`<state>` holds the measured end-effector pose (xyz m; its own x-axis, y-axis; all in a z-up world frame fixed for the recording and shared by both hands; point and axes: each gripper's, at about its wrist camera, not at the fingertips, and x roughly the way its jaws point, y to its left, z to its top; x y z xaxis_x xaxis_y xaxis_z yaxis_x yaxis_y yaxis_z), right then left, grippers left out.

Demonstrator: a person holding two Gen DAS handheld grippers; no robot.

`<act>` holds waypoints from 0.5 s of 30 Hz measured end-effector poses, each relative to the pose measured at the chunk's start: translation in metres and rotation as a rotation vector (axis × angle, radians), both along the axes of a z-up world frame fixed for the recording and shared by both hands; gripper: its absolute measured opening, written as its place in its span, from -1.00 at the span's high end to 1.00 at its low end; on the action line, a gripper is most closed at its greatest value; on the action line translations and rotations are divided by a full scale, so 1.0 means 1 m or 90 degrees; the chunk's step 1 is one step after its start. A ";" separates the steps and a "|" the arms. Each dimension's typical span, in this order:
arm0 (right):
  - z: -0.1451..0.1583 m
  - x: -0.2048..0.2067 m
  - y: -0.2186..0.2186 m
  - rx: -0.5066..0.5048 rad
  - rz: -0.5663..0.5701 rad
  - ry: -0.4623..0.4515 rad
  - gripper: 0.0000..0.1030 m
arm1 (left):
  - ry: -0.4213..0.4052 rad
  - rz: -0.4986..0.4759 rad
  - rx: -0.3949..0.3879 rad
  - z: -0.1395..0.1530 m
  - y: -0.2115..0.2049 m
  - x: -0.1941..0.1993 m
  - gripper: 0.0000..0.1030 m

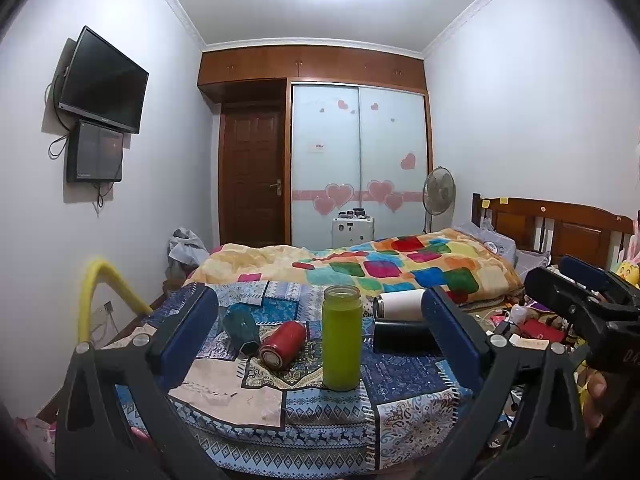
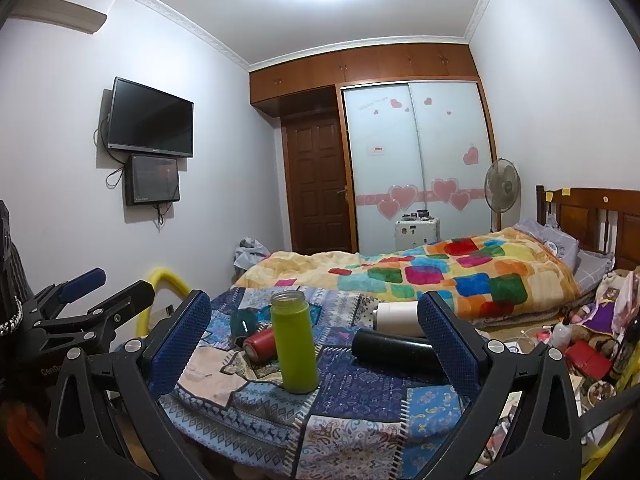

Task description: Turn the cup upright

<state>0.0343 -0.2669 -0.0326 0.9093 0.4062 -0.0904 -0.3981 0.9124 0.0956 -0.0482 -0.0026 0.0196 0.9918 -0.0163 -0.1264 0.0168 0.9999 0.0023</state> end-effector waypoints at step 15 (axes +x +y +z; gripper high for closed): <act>0.001 0.000 0.001 0.000 0.000 0.000 -1.00 | -0.004 -0.010 0.001 0.000 -0.001 -0.004 -1.00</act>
<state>0.0341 -0.2662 -0.0320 0.9090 0.4067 -0.0908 -0.3986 0.9121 0.0956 -0.0517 -0.0038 0.0198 0.9922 -0.0322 -0.1204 0.0328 0.9995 0.0033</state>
